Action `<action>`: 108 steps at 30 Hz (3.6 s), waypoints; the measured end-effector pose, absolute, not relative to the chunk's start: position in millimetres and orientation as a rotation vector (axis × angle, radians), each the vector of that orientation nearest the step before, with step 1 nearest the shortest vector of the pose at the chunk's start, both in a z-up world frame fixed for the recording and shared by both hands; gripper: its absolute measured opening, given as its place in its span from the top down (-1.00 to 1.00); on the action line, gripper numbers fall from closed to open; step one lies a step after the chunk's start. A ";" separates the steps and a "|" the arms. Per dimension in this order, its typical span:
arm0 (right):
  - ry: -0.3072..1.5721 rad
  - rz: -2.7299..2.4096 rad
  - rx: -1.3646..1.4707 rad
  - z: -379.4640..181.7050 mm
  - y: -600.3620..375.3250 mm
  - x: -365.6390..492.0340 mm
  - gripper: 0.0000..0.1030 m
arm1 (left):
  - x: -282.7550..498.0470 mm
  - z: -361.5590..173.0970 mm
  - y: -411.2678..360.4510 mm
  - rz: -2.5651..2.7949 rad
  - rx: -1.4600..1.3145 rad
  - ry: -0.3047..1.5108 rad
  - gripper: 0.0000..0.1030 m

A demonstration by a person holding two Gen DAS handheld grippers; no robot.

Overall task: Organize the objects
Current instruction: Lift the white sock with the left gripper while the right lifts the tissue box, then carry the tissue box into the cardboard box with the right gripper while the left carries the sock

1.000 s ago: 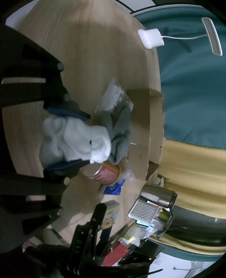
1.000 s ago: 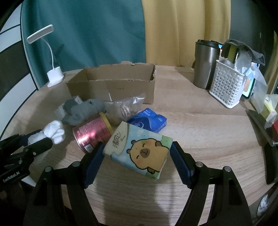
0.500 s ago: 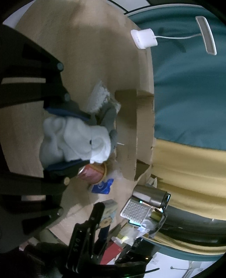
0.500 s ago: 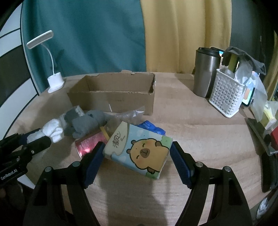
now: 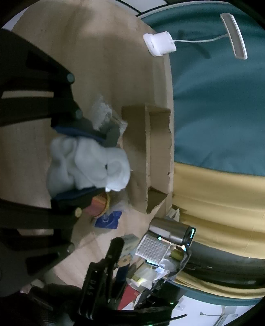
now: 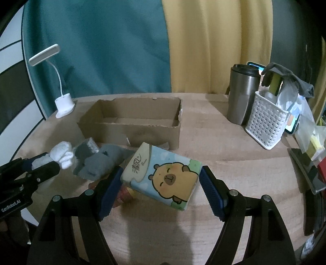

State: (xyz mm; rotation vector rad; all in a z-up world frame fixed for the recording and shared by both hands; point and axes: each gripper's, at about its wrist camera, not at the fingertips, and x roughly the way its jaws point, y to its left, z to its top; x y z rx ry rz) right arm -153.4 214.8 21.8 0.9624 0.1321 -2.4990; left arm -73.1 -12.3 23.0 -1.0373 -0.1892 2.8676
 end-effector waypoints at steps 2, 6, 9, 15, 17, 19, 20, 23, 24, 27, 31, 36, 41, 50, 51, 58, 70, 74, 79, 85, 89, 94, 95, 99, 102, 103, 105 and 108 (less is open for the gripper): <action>0.130 -2.499 0.964 22.6 215.1 -156.1 -0.54 | -75.7 24.8 -11.9 2.868 -1.034 -0.186 0.14; 0.123 -2.501 0.963 24.7 216.0 -161.5 -0.54 | -81.2 28.9 -12.1 2.871 -1.025 -0.180 0.14; 0.119 -2.503 0.958 28.1 216.1 -166.0 -0.54 | -85.6 32.5 -12.1 2.874 -1.017 -0.174 0.14; 0.117 -2.505 0.950 33.2 215.4 -174.2 -0.54 | -93.3 39.6 -9.5 2.881 -0.993 -0.148 0.14; 0.116 -2.506 0.946 35.0 215.0 -177.5 -0.54 | -95.9 41.5 -9.8 2.882 -0.986 -0.145 0.14; 0.117 -2.507 0.944 36.3 214.7 -180.0 -0.54 | -98.9 43.1 -10.1 2.884 -0.982 -0.145 0.14; 0.116 -2.508 0.942 37.0 214.5 -181.2 -0.54 | -100.4 43.8 -10.6 2.884 -0.981 -0.146 0.14; 0.119 -2.509 0.938 38.5 214.7 -184.3 -0.54 | -103.3 45.4 -10.8 2.886 -0.978 -0.147 0.14; 0.119 -2.509 0.936 38.7 214.7 -184.5 -0.54 | -104.3 46.1 -11.0 2.887 -0.977 -0.146 0.14; 0.121 -2.512 0.933 39.9 214.7 -187.6 -0.54 | -107.6 47.9 -11.1 2.888 -0.974 -0.145 0.14; 0.120 -2.512 0.929 41.7 214.1 -192.6 -0.54 | -113.9 51.4 -10.5 2.890 -0.970 -0.142 0.14; 0.118 -2.511 0.923 43.9 213.2 -198.4 -0.54 | -119.2 53.6 -10.8 2.894 -0.963 -0.139 0.14; 0.129 -2.506 0.923 45.5 211.6 -204.7 -0.54 | -125.7 56.0 -11.5 2.904 -0.947 -0.165 0.14; 0.148 -2.500 0.912 48.9 210.0 -215.7 -0.54 | -136.5 53.5 -9.6 2.899 -0.960 -0.157 0.14; 0.147 -2.499 0.911 48.8 209.9 -216.8 -0.54 | -137.9 53.3 -9.6 2.898 -0.962 -0.156 0.14; 0.155 -2.492 0.907 49.1 206.7 -225.6 -0.54 | -147.8 54.3 -7.4 2.896 -0.959 -0.150 0.14; 0.158 -2.486 0.916 47.1 201.3 -240.4 -0.54 | -165.8 55.8 -8.0 2.888 -0.955 -0.148 0.14; 0.162 -2.482 0.918 46.8 197.6 -246.6 -0.54 | -172.1 56.0 -7.9 2.885 -0.951 -0.156 0.14; 0.172 -2.473 0.920 45.8 191.6 -252.6 -0.54 | -178.2 54.1 -7.8 2.880 -0.955 -0.165 0.14; 0.177 -2.461 0.927 43.3 186.2 -258.7 -0.54 | -186.0 50.3 -7.8 2.874 -0.966 -0.177 0.14; 0.180 -2.453 0.937 39.7 182.1 -262.6 -0.54 | -191.7 47.8 -8.5 2.872 -0.972 -0.183 0.14; 0.183 -2.438 0.948 35.4 176.2 -269.3 -0.54 | -199.6 44.3 -10.0 2.871 -0.981 -0.193 0.14; 0.185 -2.434 0.950 34.6 174.6 -270.7 -0.54 | -201.2 43.3 -10.5 2.871 -0.983 -0.195 0.14; 0.199 -2.414 0.956 31.2 168.0 -276.2 -0.54 | -207.9 39.6 -12.8 2.876 -0.995 -0.206 0.14; 0.208 -2.402 0.959 29.6 163.1 -280.8 -0.54 | -212.4 37.0 -15.2 2.881 -1.006 -0.210 0.14; 0.209 -2.398 0.959 28.7 161.5 -282.4 -0.54 | -214.1 36.5 -15.7 2.883 -1.008 -0.211 0.14; 0.210 -2.388 0.963 26.7 158.8 -286.0 -0.54 | -217.5 34.7 -16.2 2.885 -1.014 -0.213 0.14; 0.211 -2.370 0.971 22.6 154.1 -290.7 -0.54 | -222.7 32.2 -17.8 2.886 -1.024 -0.219 0.14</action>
